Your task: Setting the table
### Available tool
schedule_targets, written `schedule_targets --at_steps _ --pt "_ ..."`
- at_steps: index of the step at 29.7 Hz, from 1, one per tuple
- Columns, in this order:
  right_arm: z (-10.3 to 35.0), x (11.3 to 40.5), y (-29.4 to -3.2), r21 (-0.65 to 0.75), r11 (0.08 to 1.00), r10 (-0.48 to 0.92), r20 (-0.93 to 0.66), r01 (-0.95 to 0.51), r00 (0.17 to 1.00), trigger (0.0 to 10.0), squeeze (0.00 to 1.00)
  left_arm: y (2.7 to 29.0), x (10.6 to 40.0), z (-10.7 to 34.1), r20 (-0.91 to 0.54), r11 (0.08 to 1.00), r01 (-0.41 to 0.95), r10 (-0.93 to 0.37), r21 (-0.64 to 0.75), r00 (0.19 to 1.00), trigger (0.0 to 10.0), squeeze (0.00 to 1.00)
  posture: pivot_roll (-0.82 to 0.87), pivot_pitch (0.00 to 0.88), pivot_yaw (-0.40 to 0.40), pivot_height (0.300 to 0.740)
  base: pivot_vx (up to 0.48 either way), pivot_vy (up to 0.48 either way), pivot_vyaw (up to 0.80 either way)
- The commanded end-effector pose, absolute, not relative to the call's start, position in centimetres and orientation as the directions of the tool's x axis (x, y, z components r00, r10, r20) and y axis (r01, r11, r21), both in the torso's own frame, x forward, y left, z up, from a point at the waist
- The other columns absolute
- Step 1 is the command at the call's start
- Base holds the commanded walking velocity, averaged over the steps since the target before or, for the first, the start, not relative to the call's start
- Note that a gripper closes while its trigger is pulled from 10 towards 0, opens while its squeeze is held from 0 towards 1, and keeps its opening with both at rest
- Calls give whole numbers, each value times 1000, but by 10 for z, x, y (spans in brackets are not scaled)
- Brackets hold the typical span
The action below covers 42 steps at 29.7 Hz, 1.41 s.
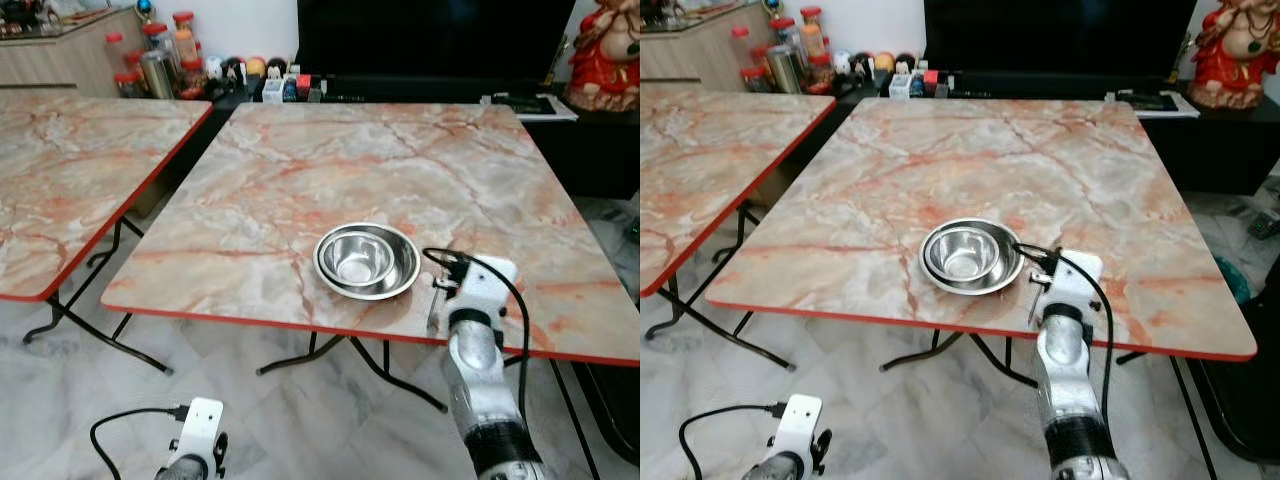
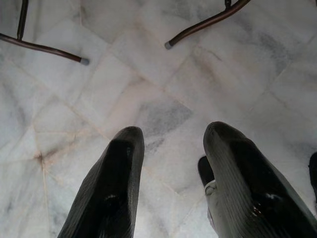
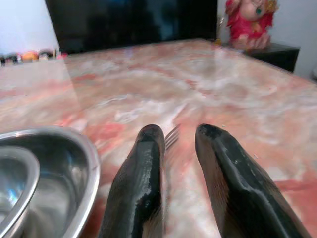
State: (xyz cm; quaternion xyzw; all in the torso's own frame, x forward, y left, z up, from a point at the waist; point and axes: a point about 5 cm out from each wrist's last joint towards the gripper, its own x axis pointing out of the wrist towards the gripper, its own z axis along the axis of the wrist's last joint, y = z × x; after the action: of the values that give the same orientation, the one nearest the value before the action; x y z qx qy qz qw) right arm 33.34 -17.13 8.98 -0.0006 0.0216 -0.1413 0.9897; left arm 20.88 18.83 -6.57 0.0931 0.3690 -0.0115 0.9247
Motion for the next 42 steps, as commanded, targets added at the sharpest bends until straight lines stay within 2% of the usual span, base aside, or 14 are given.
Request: schedule_targets --at_steps 1,10,22,23,33,42 --pt "89 340 -170 46 964 -259 -78 263 963 10000 1000 193 208 -66 -694 982 79 63 171 717 10000 0 -21 0 34 705 0 0 0" --pt "95 354 -161 56 967 -241 -98 247 966 10000 1000 196 208 -66 -694 983 70 70 172 717 10000 0 -8 0 29 705 0 0 0" --pt "87 355 -158 56 965 -247 -140 257 959 10000 1000 193 205 -68 -702 983 80 58 162 710 10000 0 -5 0 30 705 0 0 0" --pt "87 355 -159 55 965 -248 -143 258 958 10000 0 194 205 -68 -701 983 80 58 163 710 10000 0 -3 0 30 705 0 0 0" --pt "88 358 -163 55 958 -270 -146 280 952 10000 0 194 205 -68 -699 983 81 60 166 713 10000 0 0 0 27 705 0 0 0" --pt "91 361 -180 76 933 -337 -166 353 927 10000 0 192 204 -68 -695 982 92 50 166 717 10000 0 8 0 21 705 0 0 0"
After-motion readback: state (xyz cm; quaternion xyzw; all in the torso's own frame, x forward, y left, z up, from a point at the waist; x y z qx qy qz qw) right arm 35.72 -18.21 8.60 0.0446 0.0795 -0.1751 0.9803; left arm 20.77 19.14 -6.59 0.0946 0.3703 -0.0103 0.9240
